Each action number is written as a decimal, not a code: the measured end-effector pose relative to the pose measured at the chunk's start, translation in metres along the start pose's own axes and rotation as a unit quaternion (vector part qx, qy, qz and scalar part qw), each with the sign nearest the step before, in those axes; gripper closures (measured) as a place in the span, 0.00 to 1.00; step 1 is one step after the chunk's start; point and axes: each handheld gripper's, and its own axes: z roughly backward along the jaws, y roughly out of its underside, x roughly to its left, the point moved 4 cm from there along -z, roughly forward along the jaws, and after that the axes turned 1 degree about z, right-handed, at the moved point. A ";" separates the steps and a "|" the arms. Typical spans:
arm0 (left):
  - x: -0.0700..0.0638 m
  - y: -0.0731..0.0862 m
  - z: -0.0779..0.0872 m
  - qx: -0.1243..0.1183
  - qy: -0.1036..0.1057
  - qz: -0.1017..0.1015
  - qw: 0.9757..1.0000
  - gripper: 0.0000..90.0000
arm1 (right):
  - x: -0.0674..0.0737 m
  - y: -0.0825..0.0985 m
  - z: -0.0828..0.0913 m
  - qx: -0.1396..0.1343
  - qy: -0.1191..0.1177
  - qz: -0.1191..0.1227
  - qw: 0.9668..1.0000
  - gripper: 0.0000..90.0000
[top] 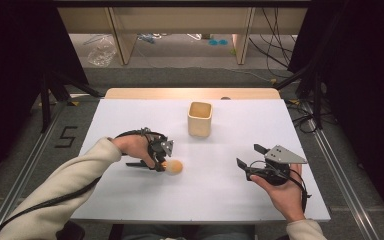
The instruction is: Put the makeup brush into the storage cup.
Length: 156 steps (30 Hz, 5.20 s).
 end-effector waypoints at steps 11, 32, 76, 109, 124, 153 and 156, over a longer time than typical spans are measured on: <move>0.000 0.001 0.008 -0.023 -0.016 0.000 1.000 0.70 | 0.000 0.000 -0.001 -0.003 0.002 -0.001 1.000 0.24; -0.003 -0.002 0.025 -0.079 -0.056 0.008 0.995 0.70 | -0.001 0.000 -0.003 -0.010 0.003 0.006 1.000 0.24; -0.002 -0.004 0.061 -0.213 -0.127 0.045 0.968 0.70 | -0.002 0.001 -0.002 -0.001 0.003 0.006 1.000 0.24; -0.007 -0.014 0.087 -0.416 -0.190 0.137 0.879 0.70 | -0.001 0.000 -0.003 -0.006 0.004 0.000 1.000 0.25; -0.010 -0.029 0.095 -0.486 -0.193 0.174 0.834 0.70 | 0.013 -0.008 -0.015 -0.011 -0.013 0.010 1.000 0.26; -0.021 -0.043 0.106 -0.562 -0.197 0.193 0.780 0.70 | 0.048 -0.034 -0.050 -0.055 -0.055 0.015 0.997 0.26; -0.022 -0.043 0.107 -0.563 -0.199 0.191 0.779 0.70 | 0.052 -0.038 -0.054 -0.061 -0.061 0.010 0.996 0.26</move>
